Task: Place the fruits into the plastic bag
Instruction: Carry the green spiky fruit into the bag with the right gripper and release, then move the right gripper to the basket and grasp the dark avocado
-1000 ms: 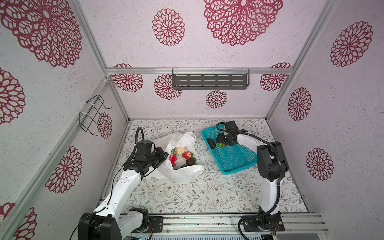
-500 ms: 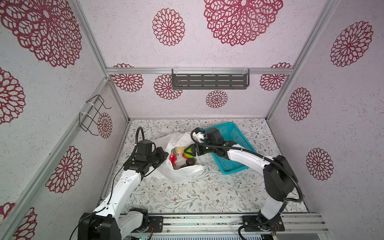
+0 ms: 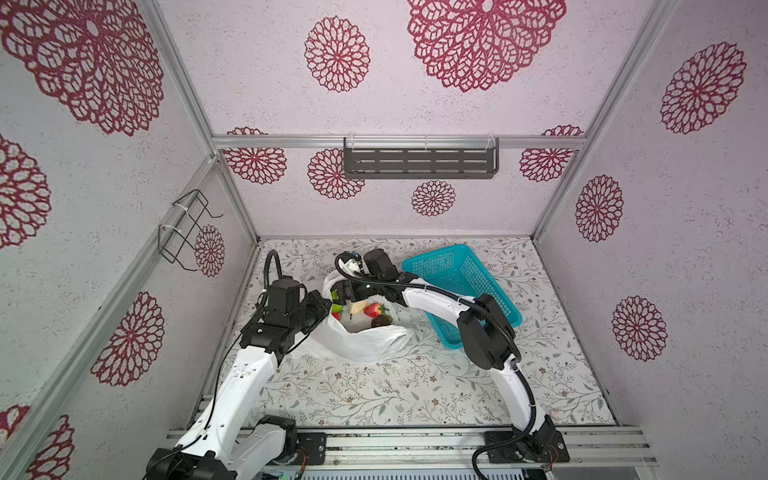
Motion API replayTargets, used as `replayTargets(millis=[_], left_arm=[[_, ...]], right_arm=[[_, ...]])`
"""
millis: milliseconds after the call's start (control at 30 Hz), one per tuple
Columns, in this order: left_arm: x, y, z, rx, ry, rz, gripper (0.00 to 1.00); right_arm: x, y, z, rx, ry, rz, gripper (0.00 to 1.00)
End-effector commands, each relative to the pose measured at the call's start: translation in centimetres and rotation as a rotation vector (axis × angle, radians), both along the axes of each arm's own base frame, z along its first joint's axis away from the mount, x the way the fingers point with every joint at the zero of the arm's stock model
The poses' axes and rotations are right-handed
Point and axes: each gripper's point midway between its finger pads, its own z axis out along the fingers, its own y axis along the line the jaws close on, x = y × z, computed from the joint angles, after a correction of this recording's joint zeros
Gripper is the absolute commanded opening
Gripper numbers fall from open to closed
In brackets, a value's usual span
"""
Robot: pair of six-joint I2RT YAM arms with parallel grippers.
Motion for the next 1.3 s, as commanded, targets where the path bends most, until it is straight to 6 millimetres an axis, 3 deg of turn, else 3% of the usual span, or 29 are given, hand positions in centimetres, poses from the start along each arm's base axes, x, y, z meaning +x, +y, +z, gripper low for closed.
replayTargets(millis=[0, 133, 267, 433, 567, 700, 833, 933, 1067, 1267], left_arm=[[0.0, 0.6, 1.2, 0.032, -0.022, 0.023, 0.00], [-0.2, 1.4, 1.5, 0.066, -0.038, 0.058, 0.00], [-0.4, 2.2, 1.5, 0.077, -0.053, 0.100, 0.00], [-0.6, 2.5, 0.9, 0.082, -0.043, 0.116, 0.00], [-0.6, 2.6, 0.5, 0.079, -0.036, 0.124, 0.00], [-0.5, 2.4, 0.2, 0.071, -0.031, 0.122, 0.00], [-0.5, 2.2, -0.4, 0.066, -0.012, 0.115, 0.00], [-0.5, 2.2, -0.5, 0.064, -0.009, 0.114, 0.00], [-0.5, 2.2, -0.7, 0.066, -0.005, 0.115, 0.00], [-0.4, 2.1, -1.1, 0.065, 0.008, 0.110, 0.00]], right_arm=[[-2.2, -0.6, 6.9, 0.194, -0.046, 0.088, 0.99], [-1.3, -3.4, 9.5, 0.287, -0.021, 0.034, 0.99], [0.1, -7.0, 9.8, 0.274, -0.041, -0.071, 0.99], [1.8, -12.7, 9.9, 0.159, -0.170, -0.275, 0.99], [4.6, -19.0, 9.4, 0.005, -0.287, -0.517, 0.99], [9.2, -27.3, 6.1, -0.211, -0.239, -0.818, 0.99], [11.2, -32.4, 1.8, -0.452, -0.186, -0.939, 0.94], [12.1, -34.0, -1.7, -0.566, -0.107, -0.926, 0.93], [12.4, -32.8, -6.4, -0.655, -0.024, -0.796, 0.90], [12.8, -30.7, -9.0, -0.610, 0.023, -0.717, 0.86]])
